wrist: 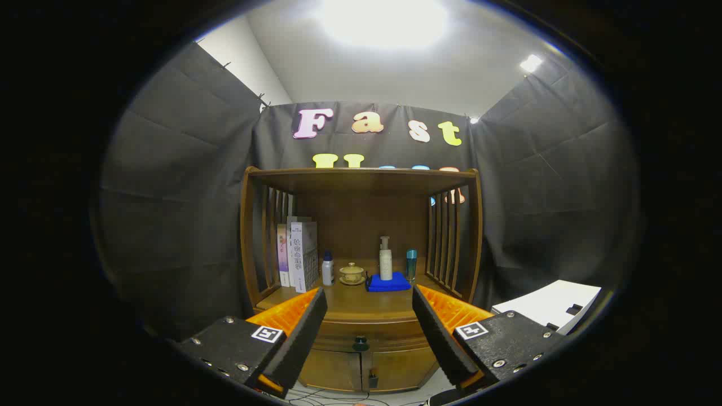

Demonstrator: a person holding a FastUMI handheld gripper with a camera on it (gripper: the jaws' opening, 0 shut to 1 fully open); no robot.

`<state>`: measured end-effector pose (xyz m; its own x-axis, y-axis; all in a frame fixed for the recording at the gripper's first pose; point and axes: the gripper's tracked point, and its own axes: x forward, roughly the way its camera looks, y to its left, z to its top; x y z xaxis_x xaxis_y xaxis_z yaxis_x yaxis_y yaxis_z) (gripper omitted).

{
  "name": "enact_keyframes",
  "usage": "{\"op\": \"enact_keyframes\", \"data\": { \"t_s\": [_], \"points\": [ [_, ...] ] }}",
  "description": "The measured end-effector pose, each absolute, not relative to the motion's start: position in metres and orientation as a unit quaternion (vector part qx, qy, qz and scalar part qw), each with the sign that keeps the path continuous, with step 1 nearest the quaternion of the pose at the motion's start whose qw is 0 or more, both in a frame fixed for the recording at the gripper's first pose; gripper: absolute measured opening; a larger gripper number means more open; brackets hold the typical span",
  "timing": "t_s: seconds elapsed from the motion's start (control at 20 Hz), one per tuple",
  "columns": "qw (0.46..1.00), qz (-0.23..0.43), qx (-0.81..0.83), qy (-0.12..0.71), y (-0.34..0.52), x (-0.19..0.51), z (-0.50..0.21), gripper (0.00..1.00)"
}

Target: Pull open the drawer, take out the items inside it, and place them on the countertop above the cabinet.

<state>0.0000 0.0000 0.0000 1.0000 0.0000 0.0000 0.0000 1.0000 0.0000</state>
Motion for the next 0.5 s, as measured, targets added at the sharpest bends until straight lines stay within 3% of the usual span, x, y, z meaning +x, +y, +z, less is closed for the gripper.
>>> {"op": "enact_keyframes", "data": {
  "t_s": [0.5],
  "points": [
    [1.0, 0.013, -0.005, 0.012, 0.0086, 0.0006, -0.0078, 0.95]
  ]
}}
